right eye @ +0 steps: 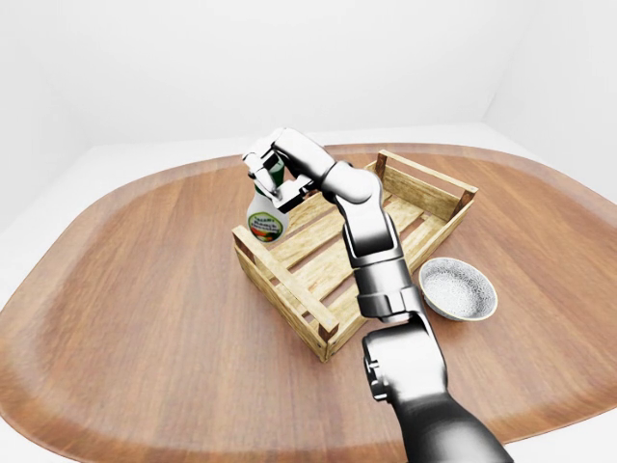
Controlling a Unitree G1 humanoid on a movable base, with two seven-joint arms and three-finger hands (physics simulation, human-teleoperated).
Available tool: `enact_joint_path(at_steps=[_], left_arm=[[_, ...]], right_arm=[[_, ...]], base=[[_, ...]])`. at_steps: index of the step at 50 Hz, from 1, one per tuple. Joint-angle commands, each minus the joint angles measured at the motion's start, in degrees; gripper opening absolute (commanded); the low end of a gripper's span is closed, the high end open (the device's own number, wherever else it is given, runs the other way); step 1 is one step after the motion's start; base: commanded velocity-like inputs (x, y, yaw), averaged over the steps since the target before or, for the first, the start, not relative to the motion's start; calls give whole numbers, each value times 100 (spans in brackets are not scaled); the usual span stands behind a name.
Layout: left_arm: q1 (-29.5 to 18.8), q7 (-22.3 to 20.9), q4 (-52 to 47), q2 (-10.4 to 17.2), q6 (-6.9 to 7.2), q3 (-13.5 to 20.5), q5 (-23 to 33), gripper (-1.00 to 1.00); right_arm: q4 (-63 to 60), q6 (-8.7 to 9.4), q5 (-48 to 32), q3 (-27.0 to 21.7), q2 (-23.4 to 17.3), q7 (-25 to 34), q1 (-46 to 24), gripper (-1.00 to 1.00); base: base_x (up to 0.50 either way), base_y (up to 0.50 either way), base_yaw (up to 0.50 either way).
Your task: Pick up the salad dressing and put it in the tray.
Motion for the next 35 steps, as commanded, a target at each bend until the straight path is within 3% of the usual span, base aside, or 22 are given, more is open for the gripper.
enact_joint_path(at_steps=[1,13,35], left_arm=[[-13,-11,13,-17,0,-34,44,100],[-33,-35,52,-60,0,-136,132,100],[-30,-28,-30,-77,0,-138,146,100]], right_arm=[[-306,0,-323,-182,-330,0,230,-100],[-984,0,-300,-349,-609,0,780,-100],[-801,0,-35,-704,-1161,0,1083,-100]], base=[[0,0,0],[0,0,0],[0,0,0]])
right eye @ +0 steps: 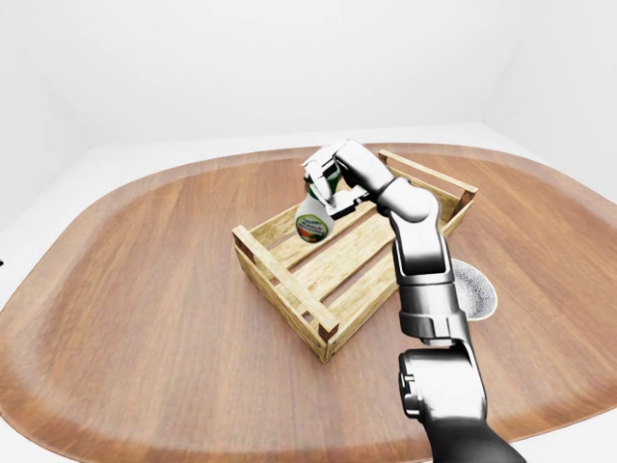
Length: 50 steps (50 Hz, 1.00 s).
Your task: Pick up the salad dressing and put it in the tray.
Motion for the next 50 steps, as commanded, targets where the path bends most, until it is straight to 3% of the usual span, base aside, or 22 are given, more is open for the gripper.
enact_joint_path(at_steps=[1,18,35,42,50], left_arm=[[1,-13,-3,-10,0,-3,22,100],[3,-5,-18,-21,0,-18,39,100],[-3,-17,67,-24,0,-64,78,100],[-1,-38,81,-48,0,-85,118,100],[6,-29,28,-51,0,-64,99,100]], right_arm=[[110,0,-144,-188,-264,0,113,-100],[1348,0,-48,-362,-535,0,76,-100],[4633,0,312,-412,-778,-1218,-929,-100],[5259,0,504,-448,-756,-1334,-920,-100],[5513,-303,603,-460,-739,-1461,-862,-100]], base=[[0,0,0],[0,0,0],[0,0,0],[0,0,0],[0,0,0]])
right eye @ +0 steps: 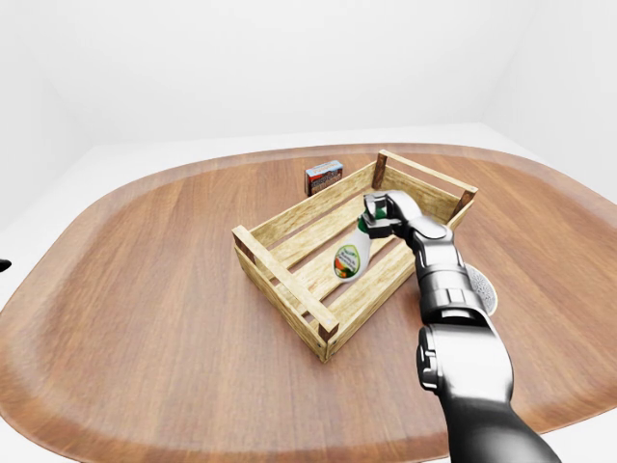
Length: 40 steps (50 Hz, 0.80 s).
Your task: Pick up the salad dressing and put it in the tray.
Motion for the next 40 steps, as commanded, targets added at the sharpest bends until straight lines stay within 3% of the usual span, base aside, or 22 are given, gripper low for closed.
enact_joint_path(at_steps=[1,12,14,20,27,40], left_arm=[[1,3,-30,-15,0,-10,11,100],[1,6,-60,-13,0,4,3,100],[1,8,-58,-10,0,15,-3,100],[-7,4,-29,-15,0,-14,13,100],[-17,-16,46,-13,0,-35,27,100],[-19,-34,119,-17,0,-60,36,100]], right_arm=[[731,-248,13,-90,-23,-284,-99,-100],[732,-515,-70,-35,-4,-442,-114,-100],[725,-670,-186,22,-3,-530,-109,-100],[611,-643,-192,-8,34,-421,-171,-100],[631,-896,-313,59,82,-528,-103,-100],[734,-896,-991,238,129,-983,-114,-100]], base=[[0,0,0],[0,0,0],[0,0,0],[0,0,0],[0,0,0],[0,0,0]])
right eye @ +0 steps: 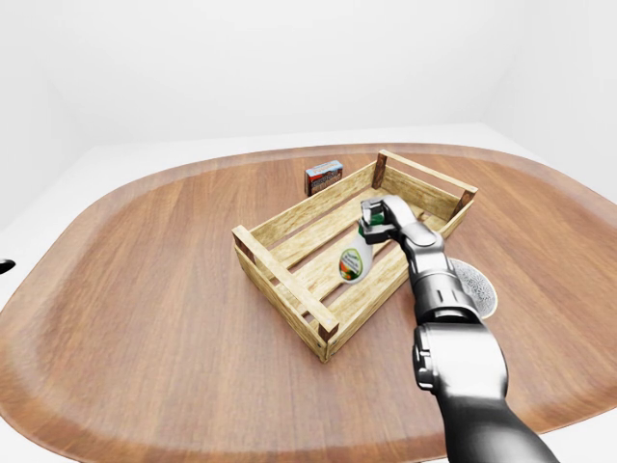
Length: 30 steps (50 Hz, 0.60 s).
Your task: Pick up the salad dressing and put it in the tray.
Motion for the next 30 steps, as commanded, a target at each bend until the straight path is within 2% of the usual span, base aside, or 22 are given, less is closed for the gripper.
enact_joint_path(at_steps=[1,18,30], left_arm=[[-7,-21,88,-3,0,-29,18,100],[-14,-14,124,-6,0,-74,30,100],[11,-21,72,-21,0,-56,31,100]], right_arm=[[14,0,-839,54,8,-540,-35,-100],[234,0,-1246,-48,-129,-1193,42,-100],[324,0,-1183,-113,-104,-1330,196,-100]], base=[[0,0,0],[0,0,0],[0,0,0]])
